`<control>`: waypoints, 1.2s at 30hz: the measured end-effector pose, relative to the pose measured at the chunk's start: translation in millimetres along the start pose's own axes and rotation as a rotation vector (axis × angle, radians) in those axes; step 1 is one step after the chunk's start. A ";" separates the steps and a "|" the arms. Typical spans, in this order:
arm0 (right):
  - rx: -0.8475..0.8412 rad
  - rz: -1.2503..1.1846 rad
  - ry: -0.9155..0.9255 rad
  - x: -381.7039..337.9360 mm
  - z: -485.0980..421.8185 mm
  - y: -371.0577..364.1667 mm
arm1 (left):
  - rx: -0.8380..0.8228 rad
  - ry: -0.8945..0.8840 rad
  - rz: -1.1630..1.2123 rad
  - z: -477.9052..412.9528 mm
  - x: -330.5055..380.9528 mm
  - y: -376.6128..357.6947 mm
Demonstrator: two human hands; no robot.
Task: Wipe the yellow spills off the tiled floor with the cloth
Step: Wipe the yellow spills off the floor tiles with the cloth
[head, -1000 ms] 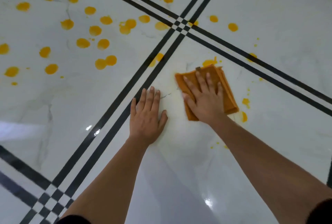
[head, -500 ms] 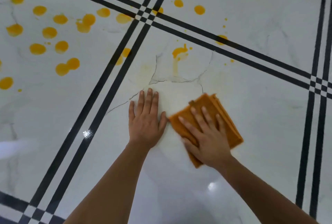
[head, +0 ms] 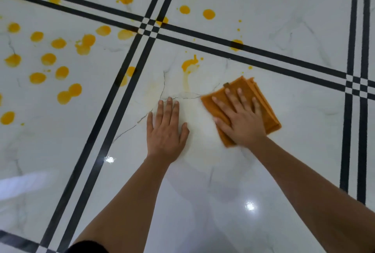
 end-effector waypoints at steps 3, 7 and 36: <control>-0.114 -0.077 -0.065 -15.1 -47.5 -4.6 | -0.022 0.032 -0.030 -5.2 6.6 12.3; -0.225 -0.362 -0.082 -18.3 -54.1 10.1 | 0.020 0.089 -0.038 -17.0 14.8 49.6; -0.239 -0.437 -0.505 109.3 -59.4 27.9 | -0.288 -0.177 -0.028 -90.6 152.4 -50.4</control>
Point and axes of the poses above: each hand's wrist, its own z-axis away from the middle knuckle, its own y-axis out of the back of the hand, x = y × z, the point moved 9 cm from there along -z, towards the middle knuckle, and after that the axes turned 8 degrees about x, right-handed, at the moved point
